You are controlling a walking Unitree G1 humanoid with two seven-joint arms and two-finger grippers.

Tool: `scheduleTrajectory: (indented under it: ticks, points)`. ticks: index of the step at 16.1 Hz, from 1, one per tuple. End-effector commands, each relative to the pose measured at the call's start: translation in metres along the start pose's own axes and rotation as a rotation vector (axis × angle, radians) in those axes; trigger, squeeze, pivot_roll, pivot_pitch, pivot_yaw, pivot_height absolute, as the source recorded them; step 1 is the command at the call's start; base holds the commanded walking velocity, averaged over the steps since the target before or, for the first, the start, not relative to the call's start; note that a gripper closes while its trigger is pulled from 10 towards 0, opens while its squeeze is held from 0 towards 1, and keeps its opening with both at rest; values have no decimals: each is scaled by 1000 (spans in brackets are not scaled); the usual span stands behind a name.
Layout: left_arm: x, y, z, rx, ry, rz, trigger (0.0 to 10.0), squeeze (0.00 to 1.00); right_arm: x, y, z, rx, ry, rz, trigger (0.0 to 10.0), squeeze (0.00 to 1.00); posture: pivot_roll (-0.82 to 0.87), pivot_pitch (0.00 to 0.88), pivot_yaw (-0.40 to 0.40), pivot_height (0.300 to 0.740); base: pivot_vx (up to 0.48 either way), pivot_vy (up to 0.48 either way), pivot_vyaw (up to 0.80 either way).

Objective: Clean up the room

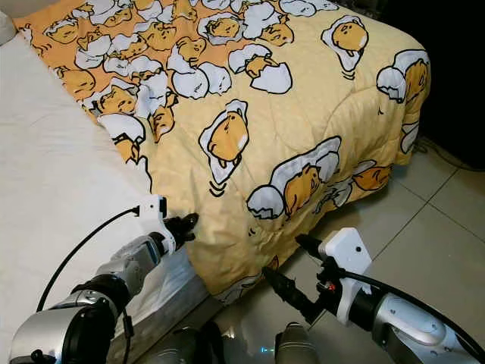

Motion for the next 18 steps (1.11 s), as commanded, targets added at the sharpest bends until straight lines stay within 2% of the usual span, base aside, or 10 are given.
scheduleTrajectory:
  ticks: [1,5,10,13,18]
  points:
    - [-7,4,-8,20,16,-22,0,0,-3,0,-2,14,-18,4,10000,0,-314,159,145,740,0,0,0]
    - [-9,6,-12,44,28,-24,0,0,-3,0,-4,13,-17,7,10000,0,-317,154,152,740,0,0,0]
    - [-20,7,-5,1,-5,-36,0,0,-4,2,-3,2,-16,9,10000,0,-311,152,164,740,0,0,0]
    - [-23,11,-7,-8,7,-12,0,0,-5,3,-3,-4,-18,13,10000,0,-307,148,170,740,0,0,0]
    - [-55,30,-6,-26,-44,-30,0,0,-8,3,-6,-10,-34,19,10000,0,-291,144,176,740,0,0,0]
Point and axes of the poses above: a point about 5 cm out from each wrist's last joint towards the gripper, its own y axis pointing back from the gripper into the wrist, its own x axis along the axis of the wrist's last joint, z = x × y, the point moved 4 cm from there along -y, pointing out of the wrist towards the gripper, and after that the axes turned 11 degrees about -y, right-handed, at the moved point
